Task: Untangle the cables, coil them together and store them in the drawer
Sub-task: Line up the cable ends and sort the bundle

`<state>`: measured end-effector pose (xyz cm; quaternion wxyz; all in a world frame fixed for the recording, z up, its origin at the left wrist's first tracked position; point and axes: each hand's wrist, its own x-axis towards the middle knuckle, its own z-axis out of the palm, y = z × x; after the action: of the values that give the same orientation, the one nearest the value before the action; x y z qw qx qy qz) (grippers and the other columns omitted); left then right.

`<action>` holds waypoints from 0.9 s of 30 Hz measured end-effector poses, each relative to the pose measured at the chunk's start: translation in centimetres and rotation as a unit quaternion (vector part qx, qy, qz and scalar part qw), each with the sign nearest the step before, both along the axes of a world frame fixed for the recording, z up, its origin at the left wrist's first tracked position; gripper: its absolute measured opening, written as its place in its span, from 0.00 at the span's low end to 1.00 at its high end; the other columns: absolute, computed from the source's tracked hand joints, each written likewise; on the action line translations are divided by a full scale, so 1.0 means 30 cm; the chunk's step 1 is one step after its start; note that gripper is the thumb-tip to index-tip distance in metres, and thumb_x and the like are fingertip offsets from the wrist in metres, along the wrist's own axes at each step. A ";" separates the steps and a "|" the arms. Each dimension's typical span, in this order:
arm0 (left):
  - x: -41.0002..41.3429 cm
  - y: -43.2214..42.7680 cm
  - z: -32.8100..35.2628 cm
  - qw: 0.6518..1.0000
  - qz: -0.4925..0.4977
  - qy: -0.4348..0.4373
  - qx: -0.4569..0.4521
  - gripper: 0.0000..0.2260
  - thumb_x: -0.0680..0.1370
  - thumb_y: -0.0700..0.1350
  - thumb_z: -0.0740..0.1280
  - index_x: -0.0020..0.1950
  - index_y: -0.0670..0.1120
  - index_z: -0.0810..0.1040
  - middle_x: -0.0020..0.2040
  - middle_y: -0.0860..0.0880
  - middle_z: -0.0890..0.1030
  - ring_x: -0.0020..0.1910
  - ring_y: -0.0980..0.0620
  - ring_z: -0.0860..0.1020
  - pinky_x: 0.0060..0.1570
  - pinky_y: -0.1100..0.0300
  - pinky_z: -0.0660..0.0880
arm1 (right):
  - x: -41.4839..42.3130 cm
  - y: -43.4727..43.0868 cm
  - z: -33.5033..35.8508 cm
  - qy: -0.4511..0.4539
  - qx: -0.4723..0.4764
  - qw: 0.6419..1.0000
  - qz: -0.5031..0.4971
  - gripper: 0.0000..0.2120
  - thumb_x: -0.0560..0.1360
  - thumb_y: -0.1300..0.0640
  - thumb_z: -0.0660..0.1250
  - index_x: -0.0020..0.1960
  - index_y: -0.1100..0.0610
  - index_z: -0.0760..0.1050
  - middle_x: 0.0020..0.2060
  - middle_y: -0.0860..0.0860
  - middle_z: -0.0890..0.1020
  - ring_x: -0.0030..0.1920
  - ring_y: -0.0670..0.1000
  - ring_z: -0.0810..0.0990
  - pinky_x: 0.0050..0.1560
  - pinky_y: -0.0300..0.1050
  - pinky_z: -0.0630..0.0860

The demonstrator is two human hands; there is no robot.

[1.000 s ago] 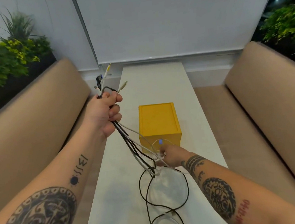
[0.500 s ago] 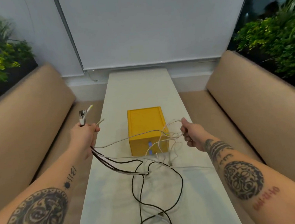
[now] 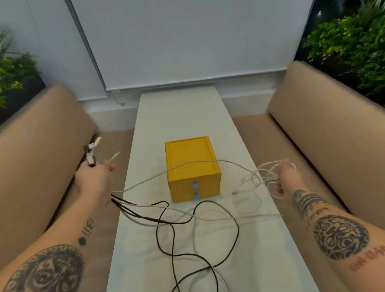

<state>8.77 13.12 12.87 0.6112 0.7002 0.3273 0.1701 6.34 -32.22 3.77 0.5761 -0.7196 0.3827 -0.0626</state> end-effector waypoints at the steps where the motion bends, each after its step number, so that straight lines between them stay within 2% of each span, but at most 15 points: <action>1: 0.006 -0.020 -0.001 1.000 -0.016 -0.001 0.002 0.06 0.73 0.42 0.67 0.38 0.52 0.76 0.50 0.46 0.85 0.43 0.47 0.71 0.45 0.53 0.67 | 0.005 0.040 0.025 0.002 0.039 0.999 -0.006 0.27 0.71 0.41 0.56 0.55 0.63 0.75 0.35 0.51 0.68 0.35 0.53 0.67 0.37 0.51 0.72; 3: 0.010 -0.068 0.011 0.999 -0.049 -0.013 0.005 0.06 0.74 0.42 0.66 0.37 0.51 0.75 0.47 0.46 0.84 0.40 0.48 0.71 0.44 0.54 0.67 | -0.001 0.134 0.090 0.015 0.065 0.998 0.022 0.18 0.77 0.45 0.60 0.53 0.60 0.75 0.36 0.50 0.70 0.34 0.51 0.67 0.35 0.45 0.66; 5: 0.018 -0.114 0.030 0.997 -0.064 -0.039 0.001 0.08 0.76 0.41 0.66 0.38 0.51 0.73 0.42 0.49 0.83 0.36 0.50 0.70 0.38 0.57 0.66 | 0.004 0.192 0.131 -0.017 0.052 0.997 0.047 0.17 0.81 0.44 0.60 0.53 0.57 0.76 0.38 0.50 0.73 0.35 0.50 0.69 0.36 0.44 0.69; 9: 0.039 -0.150 0.074 0.988 -0.123 -0.068 -0.057 0.09 0.78 0.37 0.64 0.41 0.48 0.71 0.37 0.48 0.79 0.24 0.54 0.61 0.23 0.63 0.58 | 0.030 0.218 0.161 -0.080 -0.007 0.988 0.132 0.18 0.83 0.44 0.57 0.40 0.53 0.71 0.40 0.56 0.73 0.34 0.51 0.68 0.43 0.49 0.69; 12: 0.039 -0.190 0.111 0.964 -0.231 -0.087 -0.095 0.14 0.80 0.35 0.64 0.40 0.49 0.65 0.36 0.47 0.81 0.21 0.56 0.60 0.20 0.66 0.56 | 0.039 0.245 0.195 -0.126 0.056 0.978 0.155 0.16 0.81 0.46 0.63 0.41 0.57 0.71 0.34 0.54 0.68 0.34 0.53 0.63 0.35 0.48 0.62; 14: 0.027 -0.246 0.132 0.950 -0.281 -0.093 -0.094 0.15 0.81 0.35 0.64 0.40 0.50 0.64 0.36 0.48 0.82 0.22 0.55 0.63 0.20 0.66 0.56 | 0.048 0.265 0.219 -0.169 0.084 0.963 0.192 0.20 0.81 0.50 0.64 0.32 0.56 0.68 0.29 0.51 0.66 0.32 0.52 0.63 0.33 0.45 0.61; 16: 0.011 -0.310 0.142 0.941 -0.316 -0.089 -0.080 0.16 0.82 0.36 0.64 0.40 0.49 0.63 0.36 0.48 0.82 0.29 0.53 0.72 0.20 0.65 0.59 | 0.045 0.301 0.274 -0.207 0.110 0.945 0.230 0.25 0.80 0.51 0.64 0.25 0.50 0.65 0.25 0.47 0.64 0.29 0.51 0.62 0.34 0.46 0.61; 19: 0.007 -0.383 0.114 0.926 -0.358 -0.077 -0.090 0.15 0.82 0.37 0.65 0.40 0.49 0.63 0.34 0.52 0.82 0.46 0.48 0.78 0.22 0.64 0.59 | 0.053 0.355 0.352 -0.262 0.203 0.910 0.249 0.23 0.76 0.48 0.62 0.24 0.49 0.60 0.24 0.49 0.59 0.28 0.52 0.57 0.42 0.52 0.66; 21: 0.008 -0.415 0.091 0.921 -0.366 -0.066 -0.110 0.15 0.82 0.38 0.65 0.40 0.50 0.64 0.34 0.54 0.82 0.51 0.48 0.79 0.24 0.63 0.59 | 0.057 0.381 0.389 -0.276 0.260 0.893 0.242 0.23 0.74 0.48 0.62 0.24 0.50 0.60 0.25 0.50 0.58 0.28 0.52 0.56 0.43 0.51 0.73; 23: 0.012 -0.439 0.072 0.916 -0.363 -0.044 -0.165 0.15 0.82 0.39 0.65 0.40 0.51 0.65 0.37 0.53 0.82 0.53 0.47 0.82 0.24 0.63 0.60 | 0.056 0.400 0.412 -0.289 0.295 0.877 0.248 0.22 0.74 0.48 0.62 0.24 0.51 0.60 0.24 0.50 0.58 0.26 0.51 0.58 0.41 0.49 0.77; 25: 0.014 -0.455 0.059 0.897 -0.354 -0.027 -0.264 0.15 0.82 0.39 0.65 0.40 0.51 0.66 0.39 0.51 0.82 0.52 0.43 0.84 0.21 0.65 0.60 | 0.052 0.412 0.422 -0.292 0.290 0.872 0.265 0.22 0.75 0.49 0.62 0.25 0.51 0.60 0.24 0.50 0.57 0.27 0.52 0.57 0.40 0.49 0.77; 27: 0.017 -0.469 0.055 0.880 -0.336 -0.034 -0.333 0.14 0.82 0.39 0.65 0.40 0.50 0.66 0.39 0.51 0.81 0.49 0.43 0.85 0.18 0.67 0.59 | 0.048 0.415 0.408 -0.283 0.265 0.877 0.283 0.22 0.76 0.49 0.61 0.25 0.51 0.60 0.24 0.51 0.57 0.28 0.53 0.54 0.40 0.50 0.76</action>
<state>9.27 -0.96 14.54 0.8395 0.5172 0.0887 -0.1410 7.79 -19.77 16.01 0.8222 -0.5689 -0.0143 0.0064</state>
